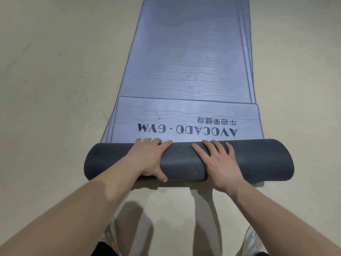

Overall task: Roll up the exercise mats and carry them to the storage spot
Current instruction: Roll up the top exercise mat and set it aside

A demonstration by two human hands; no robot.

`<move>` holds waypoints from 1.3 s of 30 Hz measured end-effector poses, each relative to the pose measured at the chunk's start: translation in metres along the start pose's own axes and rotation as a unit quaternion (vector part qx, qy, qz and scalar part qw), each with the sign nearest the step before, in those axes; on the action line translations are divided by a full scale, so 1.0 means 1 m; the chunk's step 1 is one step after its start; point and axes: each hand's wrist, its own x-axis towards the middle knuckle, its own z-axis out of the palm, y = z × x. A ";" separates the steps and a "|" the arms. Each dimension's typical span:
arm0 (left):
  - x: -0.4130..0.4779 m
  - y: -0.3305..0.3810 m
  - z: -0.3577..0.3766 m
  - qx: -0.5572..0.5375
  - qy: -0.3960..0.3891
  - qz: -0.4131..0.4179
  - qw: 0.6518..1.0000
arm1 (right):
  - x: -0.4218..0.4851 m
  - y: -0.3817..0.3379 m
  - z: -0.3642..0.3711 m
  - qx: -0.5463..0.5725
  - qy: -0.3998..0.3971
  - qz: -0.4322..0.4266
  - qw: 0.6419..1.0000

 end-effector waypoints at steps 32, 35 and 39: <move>0.102 -0.057 -0.047 0.106 0.107 -0.011 0.989 | 0.141 0.047 -0.036 -0.045 0.057 -0.026 0.997; 0.095 -0.045 -0.046 0.080 0.092 -0.023 0.992 | 0.141 0.054 -0.048 -0.054 0.034 -0.057 0.996; 0.066 0.000 -0.021 0.011 0.074 -0.067 0.995 | 0.119 0.071 -0.058 -0.078 -0.019 -0.061 0.995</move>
